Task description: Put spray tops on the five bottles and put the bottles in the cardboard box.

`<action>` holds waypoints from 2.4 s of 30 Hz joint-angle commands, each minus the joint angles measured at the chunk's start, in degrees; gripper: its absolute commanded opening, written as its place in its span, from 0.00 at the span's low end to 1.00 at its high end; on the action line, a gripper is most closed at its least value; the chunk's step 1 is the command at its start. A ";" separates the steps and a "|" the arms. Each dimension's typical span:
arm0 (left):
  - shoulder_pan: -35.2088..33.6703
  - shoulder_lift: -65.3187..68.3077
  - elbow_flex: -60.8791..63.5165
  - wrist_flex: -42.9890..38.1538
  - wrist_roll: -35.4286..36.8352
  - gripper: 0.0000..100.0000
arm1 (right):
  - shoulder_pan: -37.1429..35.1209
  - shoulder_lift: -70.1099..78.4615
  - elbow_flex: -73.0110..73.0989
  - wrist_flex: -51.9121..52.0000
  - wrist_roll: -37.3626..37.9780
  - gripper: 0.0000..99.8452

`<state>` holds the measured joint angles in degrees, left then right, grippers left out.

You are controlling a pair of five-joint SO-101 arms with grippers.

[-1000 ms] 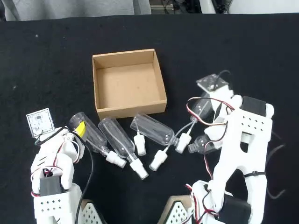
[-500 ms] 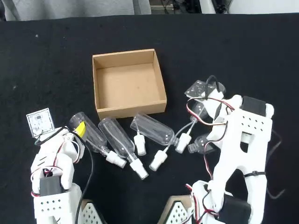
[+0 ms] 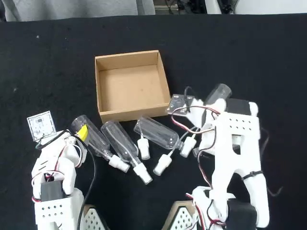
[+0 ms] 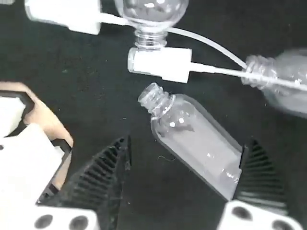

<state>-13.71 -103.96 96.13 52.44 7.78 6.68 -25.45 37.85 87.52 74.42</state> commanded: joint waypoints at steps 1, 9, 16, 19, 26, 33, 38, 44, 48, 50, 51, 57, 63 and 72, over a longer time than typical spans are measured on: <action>-0.13 -0.79 1.27 0.00 -0.09 0.23 | -1.23 -2.95 -0.13 -0.09 2.99 0.32; -0.13 -0.79 1.27 0.00 -0.09 0.23 | -0.44 -2.95 0.31 0.53 7.65 0.32; -0.13 -0.79 1.27 0.00 -0.09 0.23 | 1.58 -2.95 2.59 0.00 15.74 0.32; -0.13 -0.79 1.27 0.00 -0.09 0.23 | 2.73 -2.95 2.68 0.00 18.11 0.32; -0.13 -0.79 1.27 0.00 -0.09 0.23 | 5.01 -2.95 5.05 -0.09 24.00 0.32; -0.13 -0.79 1.27 0.00 -0.09 0.23 | 5.45 -2.59 10.07 -8.00 25.23 0.32; -0.13 -0.79 1.27 0.00 -0.09 0.23 | 5.45 -2.51 13.76 -13.54 25.23 0.32; -0.13 -0.79 1.27 0.00 -0.09 0.23 | 5.54 -2.51 17.27 -18.29 25.23 0.32; -0.13 -0.79 1.27 0.00 -0.09 0.23 | 7.30 -2.51 19.56 -22.77 25.23 0.32; -0.13 -0.79 1.27 0.00 -0.09 0.23 | 8.26 -2.51 20.88 -24.97 25.23 0.32; -0.13 -0.79 1.27 0.00 -0.09 0.23 | 8.53 -2.51 21.49 -25.93 25.23 0.32; -0.13 -0.79 1.27 0.00 -0.09 0.23 | 8.62 -2.51 23.60 -29.01 25.23 0.32; -0.13 -0.79 1.27 0.00 -0.09 0.23 | 9.14 -2.51 23.69 -29.89 25.23 0.32; -0.13 -0.79 1.27 0.00 -0.09 0.23 | 9.23 -2.51 23.69 -29.89 24.97 0.29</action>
<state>-13.71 -103.96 96.13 52.44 7.78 13.80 -25.54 61.49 58.68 99.03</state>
